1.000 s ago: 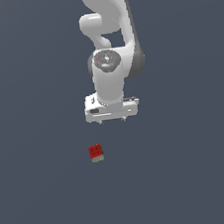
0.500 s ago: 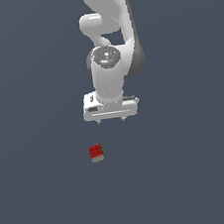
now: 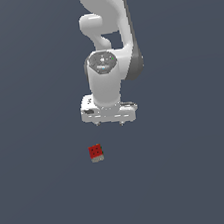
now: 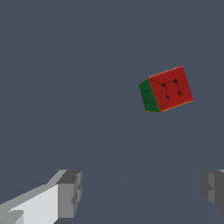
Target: Pick up the object and move it to a goal position.
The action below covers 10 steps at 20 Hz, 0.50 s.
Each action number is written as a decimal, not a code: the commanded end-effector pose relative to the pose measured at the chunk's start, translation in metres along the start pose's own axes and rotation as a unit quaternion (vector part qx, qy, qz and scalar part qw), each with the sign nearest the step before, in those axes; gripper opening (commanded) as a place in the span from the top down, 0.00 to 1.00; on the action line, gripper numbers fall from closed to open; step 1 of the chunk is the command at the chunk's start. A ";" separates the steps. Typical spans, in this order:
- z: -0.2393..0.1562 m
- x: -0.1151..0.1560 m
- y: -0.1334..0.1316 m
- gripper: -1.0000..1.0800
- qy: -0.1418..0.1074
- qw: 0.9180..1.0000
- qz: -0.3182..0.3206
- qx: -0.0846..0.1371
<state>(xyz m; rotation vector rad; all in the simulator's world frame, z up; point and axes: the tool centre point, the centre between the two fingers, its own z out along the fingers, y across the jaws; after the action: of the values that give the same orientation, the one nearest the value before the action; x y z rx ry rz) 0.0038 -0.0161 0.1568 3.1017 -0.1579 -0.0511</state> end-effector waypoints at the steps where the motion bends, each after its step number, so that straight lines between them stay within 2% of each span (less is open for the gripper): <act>1: 0.003 0.004 0.003 0.04 0.000 1.000 0.030 0.002; 5: 0.010 0.012 0.009 0.04 -0.001 0.996 0.089 0.006; 10: 0.019 0.024 0.018 0.04 -0.001 0.985 0.171 0.010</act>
<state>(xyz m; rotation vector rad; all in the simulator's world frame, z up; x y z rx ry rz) 0.0219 -0.0339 0.1404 3.0590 -0.6119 -0.0439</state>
